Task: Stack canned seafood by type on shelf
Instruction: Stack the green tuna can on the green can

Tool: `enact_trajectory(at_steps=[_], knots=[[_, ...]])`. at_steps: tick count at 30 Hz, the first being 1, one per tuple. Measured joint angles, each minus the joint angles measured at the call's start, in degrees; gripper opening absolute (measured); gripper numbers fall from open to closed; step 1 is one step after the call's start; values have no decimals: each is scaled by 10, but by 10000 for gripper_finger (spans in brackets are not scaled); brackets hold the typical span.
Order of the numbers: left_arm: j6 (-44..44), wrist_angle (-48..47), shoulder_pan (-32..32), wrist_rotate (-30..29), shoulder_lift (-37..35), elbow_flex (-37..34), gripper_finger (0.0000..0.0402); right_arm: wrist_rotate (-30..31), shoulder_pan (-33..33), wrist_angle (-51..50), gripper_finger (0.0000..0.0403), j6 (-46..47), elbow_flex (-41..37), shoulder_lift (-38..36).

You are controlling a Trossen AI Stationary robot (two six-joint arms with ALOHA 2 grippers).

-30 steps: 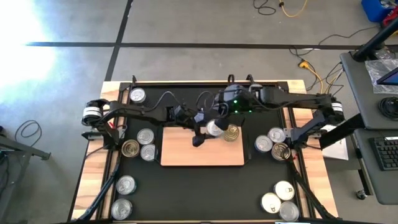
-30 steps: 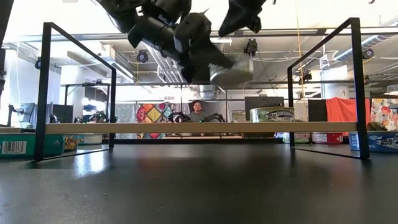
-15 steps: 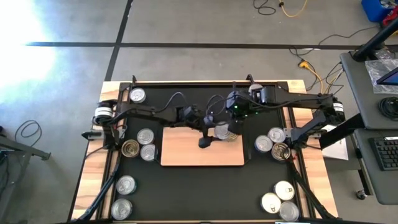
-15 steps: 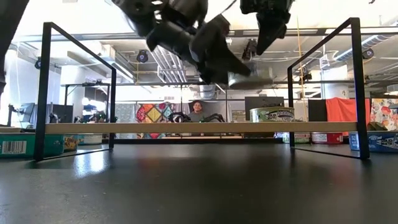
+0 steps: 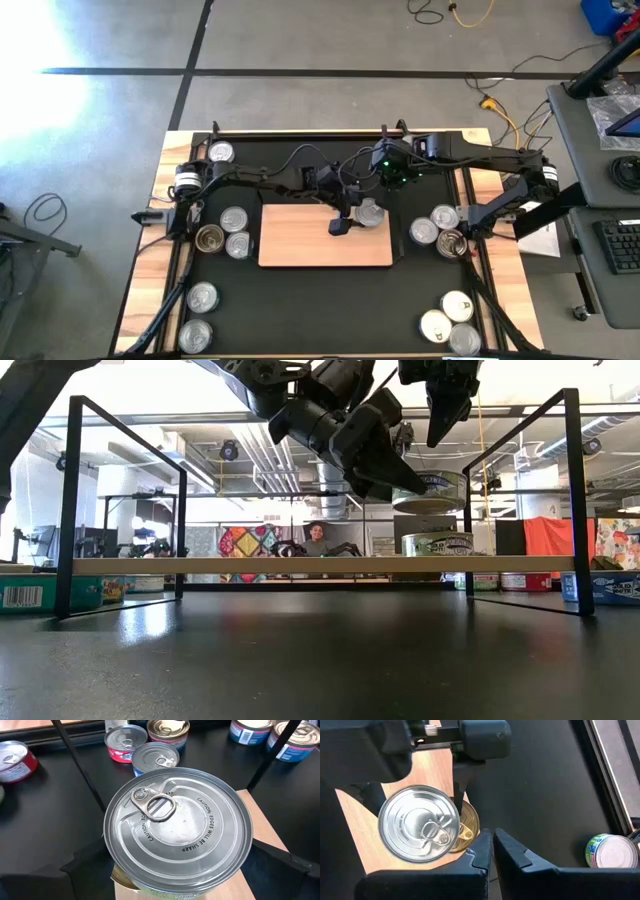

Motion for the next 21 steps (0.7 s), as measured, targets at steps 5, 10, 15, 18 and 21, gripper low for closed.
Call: enact_trajectory(at_steps=[5, 10, 15, 18, 21], knots=[[18, -6, 10, 28, -3, 0, 357, 1, -4, 2, 13, -16, -1, 0], [50, -2, 24, 54, -2, 0, 357, 1, -7, 3, 13, -12, -11, 0], [81, -3, 30, 63, -1, 0, 357, 0, -7, 4, 13, -19, -18, 0], [65, -13, 33, 90, -1, 2, 357, 0, -7, 5, 13, -16, -18, -1], [69, -15, 34, 99, -1, 4, 357, 0, -7, 15, 13, -18, -18, -2]])
